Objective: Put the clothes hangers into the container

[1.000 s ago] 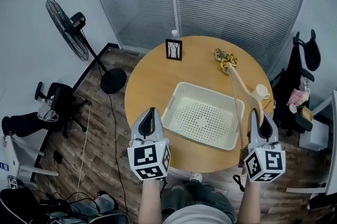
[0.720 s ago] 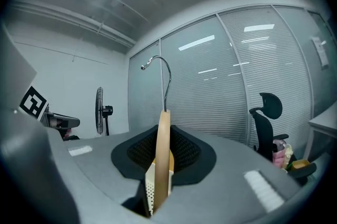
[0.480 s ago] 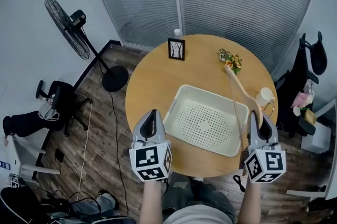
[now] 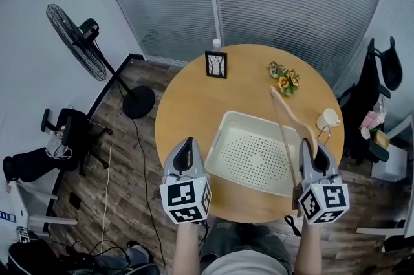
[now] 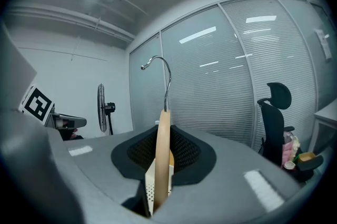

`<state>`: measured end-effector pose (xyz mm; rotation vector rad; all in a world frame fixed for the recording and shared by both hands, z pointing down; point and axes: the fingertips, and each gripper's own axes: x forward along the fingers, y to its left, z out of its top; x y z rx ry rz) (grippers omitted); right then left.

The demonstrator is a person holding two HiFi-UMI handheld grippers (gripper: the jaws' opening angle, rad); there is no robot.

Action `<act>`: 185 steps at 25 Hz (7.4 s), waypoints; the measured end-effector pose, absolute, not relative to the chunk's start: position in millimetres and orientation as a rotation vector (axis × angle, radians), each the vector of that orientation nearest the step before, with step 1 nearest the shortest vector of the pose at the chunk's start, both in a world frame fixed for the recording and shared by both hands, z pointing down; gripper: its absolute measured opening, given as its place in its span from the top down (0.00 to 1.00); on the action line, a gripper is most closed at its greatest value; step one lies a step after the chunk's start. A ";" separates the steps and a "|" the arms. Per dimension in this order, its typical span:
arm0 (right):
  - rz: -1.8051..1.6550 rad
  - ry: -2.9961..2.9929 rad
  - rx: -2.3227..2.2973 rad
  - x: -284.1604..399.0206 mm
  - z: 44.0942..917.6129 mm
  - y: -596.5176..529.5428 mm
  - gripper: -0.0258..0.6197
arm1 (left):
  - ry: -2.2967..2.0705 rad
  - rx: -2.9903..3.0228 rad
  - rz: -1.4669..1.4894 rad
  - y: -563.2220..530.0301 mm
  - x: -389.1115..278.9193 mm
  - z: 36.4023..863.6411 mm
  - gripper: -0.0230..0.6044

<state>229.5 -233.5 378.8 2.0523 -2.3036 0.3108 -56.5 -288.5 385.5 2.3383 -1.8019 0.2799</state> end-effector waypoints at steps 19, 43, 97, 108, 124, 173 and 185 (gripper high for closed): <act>0.287 -2.388 1.754 185.7 399.5 -243.2 0.83 | -1.719 2.366 0.323 -307.6 -67.4 407.9 0.96; 0.295 -2.365 1.414 156.2 449.9 -241.3 0.83 | -1.703 2.327 0.352 -306.9 -72.3 427.5 0.96; 0.068 -2.119 1.095 103.6 538.6 -262.2 0.82 | -1.729 2.222 0.373 -292.2 -113.9 455.2 0.96; 0.060 -2.109 0.986 87.3 546.1 -247.9 0.79 | -1.735 2.213 0.374 -284.7 -120.4 454.3 0.96; 0.222 -2.162 0.879 74.1 554.8 -224.6 0.72 | -1.741 2.212 0.374 -273.8 -120.3 455.8 0.96; 0.136 -2.267 1.803 177.8 402.1 -251.5 0.87 | -1.794 2.427 0.196 -285.4 -79.1 362.6 0.96; 0.075 -2.175 2.061 225.2 372.7 -241.5 0.89 | -1.780 2.543 0.126 -290.9 -45.7 325.5 0.96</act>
